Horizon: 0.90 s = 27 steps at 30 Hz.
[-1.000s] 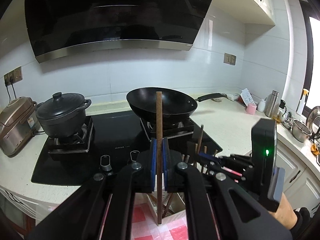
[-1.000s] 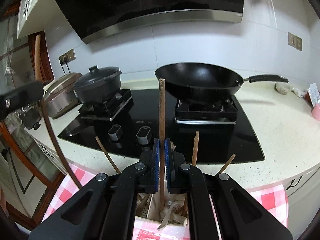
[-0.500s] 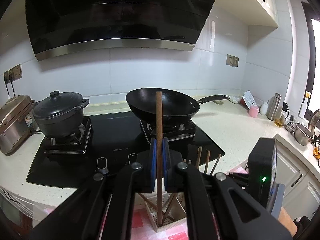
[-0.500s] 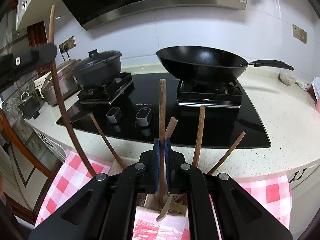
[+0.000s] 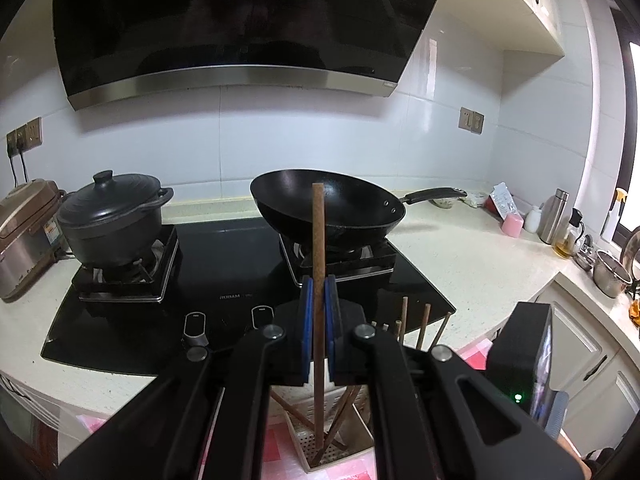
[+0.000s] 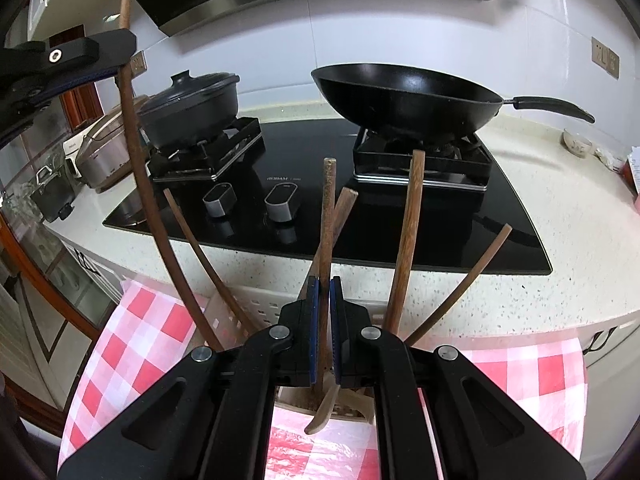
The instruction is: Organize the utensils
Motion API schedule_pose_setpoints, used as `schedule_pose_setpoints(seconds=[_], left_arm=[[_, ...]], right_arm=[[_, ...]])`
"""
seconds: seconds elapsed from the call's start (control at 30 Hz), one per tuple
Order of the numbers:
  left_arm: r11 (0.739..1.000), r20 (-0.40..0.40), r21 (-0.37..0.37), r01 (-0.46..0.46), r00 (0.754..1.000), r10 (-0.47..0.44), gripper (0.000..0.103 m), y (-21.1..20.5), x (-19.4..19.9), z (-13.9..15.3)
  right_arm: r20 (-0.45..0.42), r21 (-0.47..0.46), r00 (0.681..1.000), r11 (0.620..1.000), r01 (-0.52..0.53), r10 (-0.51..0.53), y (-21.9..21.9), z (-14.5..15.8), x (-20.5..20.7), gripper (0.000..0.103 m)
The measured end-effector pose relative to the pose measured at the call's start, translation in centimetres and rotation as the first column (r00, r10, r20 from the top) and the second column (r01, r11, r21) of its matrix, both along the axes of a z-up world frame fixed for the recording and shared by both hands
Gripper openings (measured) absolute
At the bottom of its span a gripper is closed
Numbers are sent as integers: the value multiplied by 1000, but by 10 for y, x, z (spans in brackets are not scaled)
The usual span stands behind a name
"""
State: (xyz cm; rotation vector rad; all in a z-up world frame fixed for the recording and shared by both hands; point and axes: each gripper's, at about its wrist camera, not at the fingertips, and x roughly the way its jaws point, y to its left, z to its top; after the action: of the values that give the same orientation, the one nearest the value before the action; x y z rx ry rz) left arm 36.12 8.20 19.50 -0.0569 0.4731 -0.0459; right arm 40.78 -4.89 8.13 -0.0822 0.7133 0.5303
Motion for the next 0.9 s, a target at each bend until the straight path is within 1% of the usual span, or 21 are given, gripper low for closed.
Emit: schedule_pose_setpoints(seconds=[0.17,0.27,0.5,0.67,0.77,0.9], left_arm=[[1000,-15,-3,-6,1000,6,6,0,8,-15],[1000,-41,15,1,999,0,6,-5,12,-26],[998,-135,52,30,991,-23,6,-19,20,-56],[998,-226,51,45,974,-32,6,-22,33,-76],[998,-254,57,40,967,-24,6,-22,38,-85],[996,-307,67,50,951,-28,6,-24,45,-100]], right_arm=[[2,-7,1000,1000,1,-1,-1,-3,-2,8],[11,-12,1000,1000,5,-5,-4,-2,-4,8],[34,-3,999,1000,19,-19,-15,4,-12,9],[51,4,998,1000,27,-27,-25,8,-18,9],[65,10,997,1000,28,-29,-32,11,-24,10],[83,13,996,999,30,-31,-39,13,-32,10]])
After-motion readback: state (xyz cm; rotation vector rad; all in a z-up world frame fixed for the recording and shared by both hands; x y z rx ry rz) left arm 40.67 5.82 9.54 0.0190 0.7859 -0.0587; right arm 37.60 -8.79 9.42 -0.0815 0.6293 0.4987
